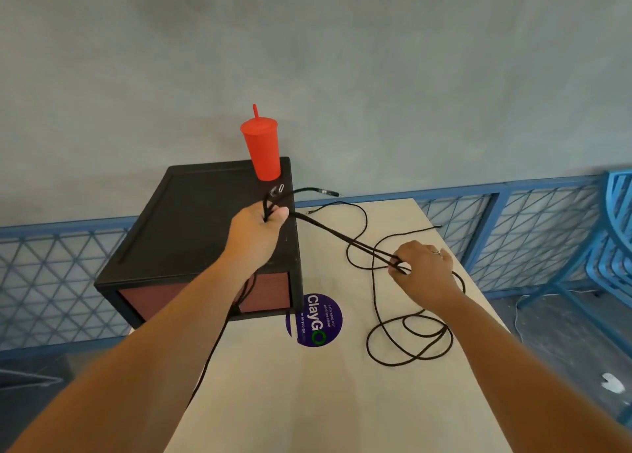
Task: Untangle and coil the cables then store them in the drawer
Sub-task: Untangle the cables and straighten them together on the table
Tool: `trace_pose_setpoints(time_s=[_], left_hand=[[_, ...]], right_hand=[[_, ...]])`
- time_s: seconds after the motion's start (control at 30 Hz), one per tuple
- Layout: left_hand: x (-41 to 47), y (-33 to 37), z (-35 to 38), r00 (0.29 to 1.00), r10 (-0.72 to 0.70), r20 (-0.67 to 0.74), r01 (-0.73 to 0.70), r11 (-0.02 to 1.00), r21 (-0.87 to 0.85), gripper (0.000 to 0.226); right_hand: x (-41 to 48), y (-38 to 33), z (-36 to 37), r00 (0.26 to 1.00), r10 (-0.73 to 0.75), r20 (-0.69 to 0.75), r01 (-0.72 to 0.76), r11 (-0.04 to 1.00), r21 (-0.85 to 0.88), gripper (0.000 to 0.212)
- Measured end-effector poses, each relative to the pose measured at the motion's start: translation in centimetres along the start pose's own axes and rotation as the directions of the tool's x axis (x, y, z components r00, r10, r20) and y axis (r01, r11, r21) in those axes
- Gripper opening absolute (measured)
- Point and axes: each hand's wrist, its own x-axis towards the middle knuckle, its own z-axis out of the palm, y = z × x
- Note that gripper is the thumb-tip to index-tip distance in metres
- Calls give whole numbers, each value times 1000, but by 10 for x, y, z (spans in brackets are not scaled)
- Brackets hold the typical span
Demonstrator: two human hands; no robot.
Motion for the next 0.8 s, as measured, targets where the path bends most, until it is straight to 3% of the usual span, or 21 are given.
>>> trace_pose_setpoints(time_s=[0.13, 0.23, 0.3, 0.37, 0.47, 0.5, 0.57, 0.67, 0.8], left_hand=[[10, 12, -9, 998, -3, -60, 0, 999, -52, 23], [18, 21, -16, 997, 14, -75, -18, 998, -55, 24], [25, 30, -22, 994, 22, -103, -30, 997, -71, 28], [33, 38, -28, 991, 36, -131, -46, 996, -72, 29], [44, 46, -36, 986, 61, -153, -70, 996, -53, 30], [45, 49, -38, 985, 67, -160, -74, 996, -42, 31], [49, 52, -44, 980, 66, -186, -73, 997, -30, 32], [50, 54, -54, 970, 52, -239, -65, 997, -45, 32], [51, 46, -60, 966, 36, -256, -47, 998, -38, 31]], right_hand=[[2, -2, -18, 998, -31, 60, 10, 946, 325, 9], [7, -5, -27, 999, 49, 15, -49, 830, 555, 15], [9, -8, -35, 997, 65, -44, -24, 786, 618, 27], [10, -10, -43, 997, -1, -77, 45, 826, 562, 33], [9, -13, -53, 986, -155, -61, 166, 917, 362, 24], [11, -12, -52, 984, -177, -34, 179, 943, 280, 38], [13, -7, -50, 987, -161, -3, 160, 977, 139, 50], [11, 12, -43, 996, -92, -21, 93, 996, 20, 36], [2, 42, -29, 999, -29, -31, 29, 1000, -9, 33]])
